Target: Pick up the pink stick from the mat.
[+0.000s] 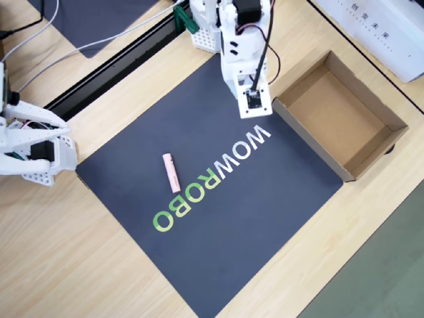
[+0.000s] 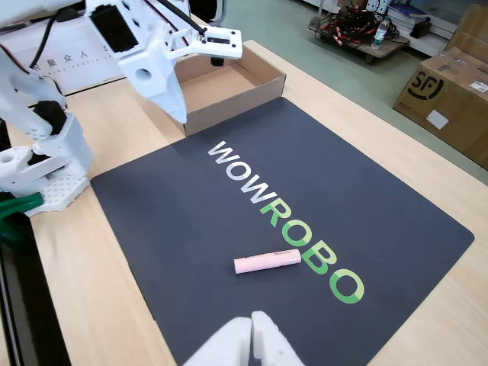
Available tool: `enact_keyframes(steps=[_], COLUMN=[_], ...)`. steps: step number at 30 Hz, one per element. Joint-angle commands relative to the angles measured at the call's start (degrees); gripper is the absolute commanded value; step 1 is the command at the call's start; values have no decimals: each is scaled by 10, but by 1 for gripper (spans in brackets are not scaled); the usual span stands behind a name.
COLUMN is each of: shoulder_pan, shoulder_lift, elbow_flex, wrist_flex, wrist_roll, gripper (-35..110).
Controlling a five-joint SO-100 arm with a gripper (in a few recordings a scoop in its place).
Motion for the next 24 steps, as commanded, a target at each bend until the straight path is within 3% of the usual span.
enact_keyframes(steps=[1,24], shoulder_pan=[31,189], shoulder_lift=[-25,-260], elbow_flex=[-58,-293], wrist_flex=[16,10], wrist_roll=[-12,-53], gripper=[0,0])
